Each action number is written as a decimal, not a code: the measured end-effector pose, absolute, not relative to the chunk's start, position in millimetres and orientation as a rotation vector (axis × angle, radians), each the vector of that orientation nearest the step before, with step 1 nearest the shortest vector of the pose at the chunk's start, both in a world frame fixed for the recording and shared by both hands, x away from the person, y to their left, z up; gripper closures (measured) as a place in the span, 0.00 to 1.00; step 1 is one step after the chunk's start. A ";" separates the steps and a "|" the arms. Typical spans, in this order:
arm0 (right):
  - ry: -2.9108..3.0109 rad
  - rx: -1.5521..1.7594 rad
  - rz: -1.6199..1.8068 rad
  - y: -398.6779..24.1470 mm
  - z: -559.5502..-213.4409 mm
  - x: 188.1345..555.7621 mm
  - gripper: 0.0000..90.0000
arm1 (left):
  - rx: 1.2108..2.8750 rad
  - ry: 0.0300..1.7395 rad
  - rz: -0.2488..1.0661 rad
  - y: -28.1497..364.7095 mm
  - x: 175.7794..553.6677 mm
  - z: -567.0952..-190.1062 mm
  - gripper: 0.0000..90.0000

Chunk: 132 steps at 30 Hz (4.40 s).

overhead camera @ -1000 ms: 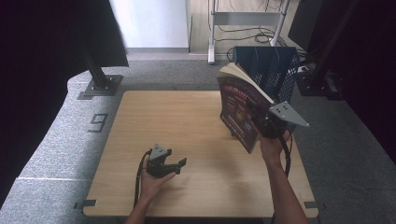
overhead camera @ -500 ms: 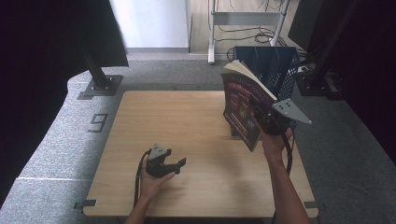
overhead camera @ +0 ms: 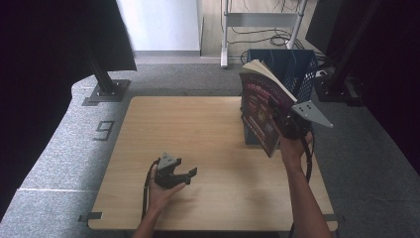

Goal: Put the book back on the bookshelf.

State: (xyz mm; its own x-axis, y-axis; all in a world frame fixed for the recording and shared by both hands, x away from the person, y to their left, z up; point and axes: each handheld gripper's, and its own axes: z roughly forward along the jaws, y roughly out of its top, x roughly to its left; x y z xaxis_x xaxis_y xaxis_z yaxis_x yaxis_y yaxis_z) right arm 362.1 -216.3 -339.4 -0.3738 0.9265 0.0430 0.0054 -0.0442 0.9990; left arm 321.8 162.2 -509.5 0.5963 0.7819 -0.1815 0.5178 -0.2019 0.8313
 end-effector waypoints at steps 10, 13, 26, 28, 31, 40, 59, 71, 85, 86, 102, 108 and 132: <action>1.447 1.049 1.505 -219.7 -338.9 366.4 0.91 | 1.869 1.046 0.348 162.4 321.6 -509.2 0.24; 1.435 1.060 1.504 -221.8 -338.7 368.5 0.91 | 1.870 1.046 0.347 162.3 321.7 -509.4 0.24; 1.408 1.089 1.474 -227.6 -338.5 378.3 0.91 | 1.870 1.046 0.346 162.8 321.7 -509.5 0.24; 1.400 1.099 1.475 -228.8 -338.9 380.1 0.91 | 1.871 1.045 0.347 162.8 321.6 -509.4 0.24; 1.395 1.106 1.474 -230.5 -339.3 382.5 0.91 | 1.872 1.045 0.346 162.5 321.6 -509.6 0.24; 1.383 1.123 1.447 -232.0 -339.3 392.6 0.91 | 1.870 1.043 0.346 163.0 321.4 -508.9 0.24; 1.387 1.150 1.414 -226.1 -348.7 411.0 0.91 | 1.858 1.046 0.348 166.1 321.5 -507.3 0.24; 1.377 1.165 1.398 -225.7 -352.6 419.1 0.91 | 1.858 1.043 0.349 165.9 321.0 -506.5 0.24; 1.376 1.180 1.388 -222.4 -356.5 431.6 0.91 | 1.854 1.043 0.347 166.3 320.9 -506.1 0.24; 1.375 1.180 1.388 -222.1 -356.0 432.1 0.91 | 1.859 1.042 0.347 166.5 321.0 -506.0 0.24; 1.346 1.184 1.377 -221.8 -347.5 450.1 0.91 | 1.855 1.043 0.350 167.4 320.3 -505.0 0.24; 1.330 1.201 1.370 -222.9 -348.7 455.7 0.91 | 1.854 1.041 0.351 167.1 319.5 -504.2 0.24; 1.295 1.213 1.350 -218.7 -355.1 473.6 0.91 | 1.843 1.044 0.350 169.2 320.0 -503.2 0.24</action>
State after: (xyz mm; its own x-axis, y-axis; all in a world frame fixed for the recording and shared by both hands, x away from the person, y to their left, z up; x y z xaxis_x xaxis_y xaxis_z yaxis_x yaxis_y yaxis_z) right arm 473.6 -218.7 -355.1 -0.1348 0.9883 0.0720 0.0304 -0.0685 0.9972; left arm 320.0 169.2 -503.2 0.5936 0.7816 -0.1917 0.5079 -0.1791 0.8426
